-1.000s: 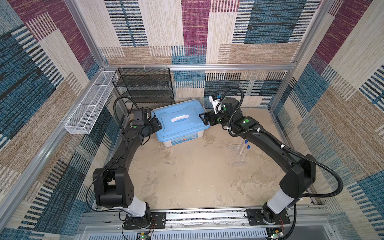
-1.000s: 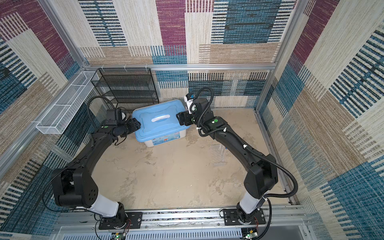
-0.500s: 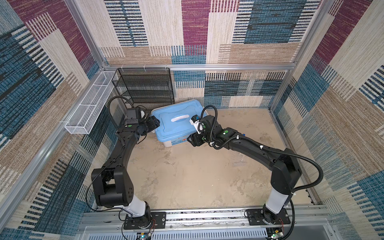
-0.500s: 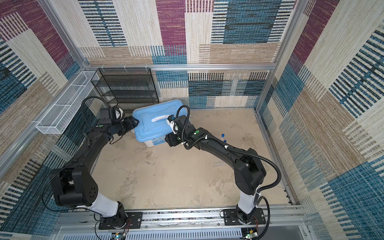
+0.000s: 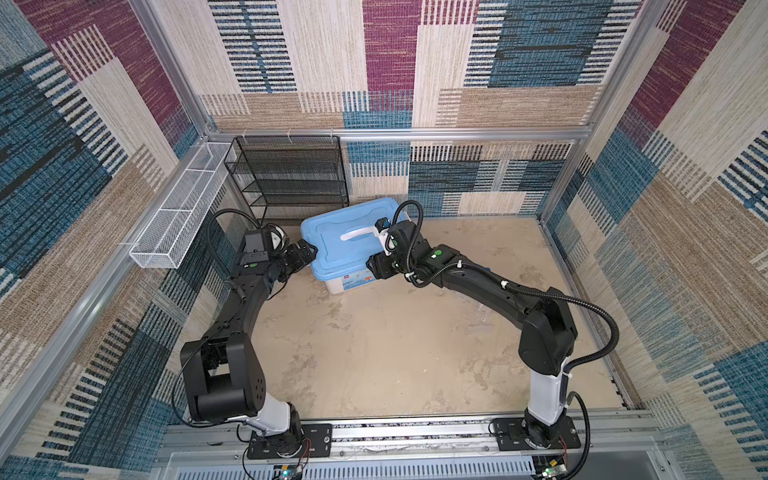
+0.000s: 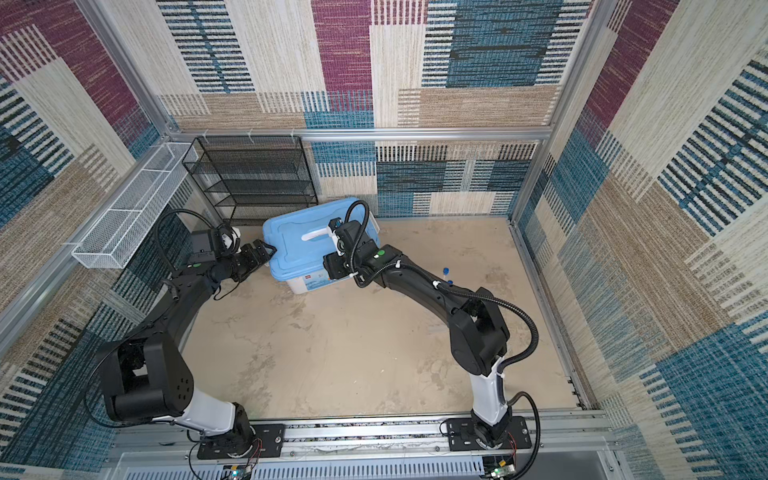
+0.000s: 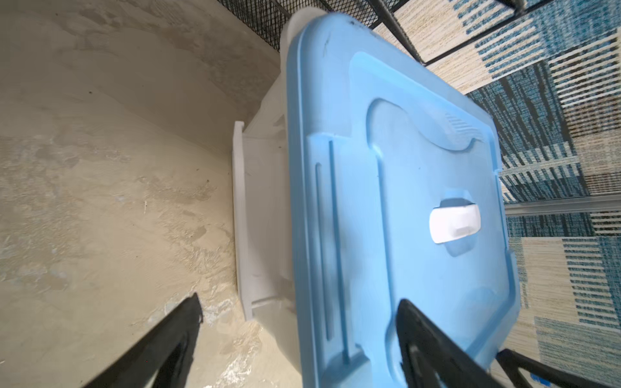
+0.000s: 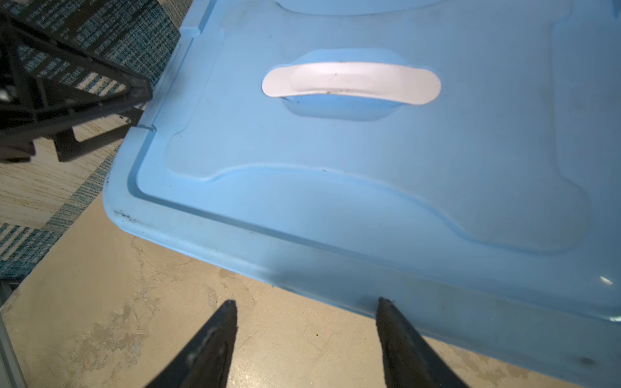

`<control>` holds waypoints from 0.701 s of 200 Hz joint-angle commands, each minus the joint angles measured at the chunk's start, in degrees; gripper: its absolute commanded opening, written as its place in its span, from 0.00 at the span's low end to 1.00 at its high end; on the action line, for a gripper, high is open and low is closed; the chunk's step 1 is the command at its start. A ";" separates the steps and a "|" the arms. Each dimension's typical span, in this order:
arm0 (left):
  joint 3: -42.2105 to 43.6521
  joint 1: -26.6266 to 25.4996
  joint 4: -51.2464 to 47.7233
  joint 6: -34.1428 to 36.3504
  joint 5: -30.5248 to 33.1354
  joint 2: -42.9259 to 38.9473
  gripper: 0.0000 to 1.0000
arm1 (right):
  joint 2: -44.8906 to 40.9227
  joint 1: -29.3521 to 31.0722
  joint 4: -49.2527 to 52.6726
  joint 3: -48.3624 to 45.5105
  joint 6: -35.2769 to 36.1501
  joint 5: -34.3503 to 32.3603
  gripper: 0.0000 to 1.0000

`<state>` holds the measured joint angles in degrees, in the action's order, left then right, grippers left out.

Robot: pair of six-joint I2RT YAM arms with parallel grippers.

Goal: Organize the chemistry lab equipment

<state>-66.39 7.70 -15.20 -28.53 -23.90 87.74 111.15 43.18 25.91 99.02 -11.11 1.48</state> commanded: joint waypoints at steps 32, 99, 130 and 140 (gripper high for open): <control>-0.02 -0.10 5.83 -2.72 0.91 1.84 1.00 | 5.53 -0.67 2.82 7.75 -1.45 -2.89 0.69; -1.42 -2.14 10.17 -3.75 -2.47 5.37 0.99 | 12.80 -2.87 2.36 17.09 1.66 -0.81 0.69; -2.20 -2.95 9.19 -3.59 -1.34 6.12 0.97 | 17.94 -3.28 3.25 23.25 2.43 -0.43 0.69; -2.50 -3.02 8.42 -3.29 -0.43 6.29 0.96 | 19.99 -3.46 5.43 26.35 2.42 -0.31 0.68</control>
<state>-68.03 4.93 -7.44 -32.03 -25.76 93.82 127.52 40.25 28.21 120.77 -9.69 1.13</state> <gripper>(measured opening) 0.971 0.688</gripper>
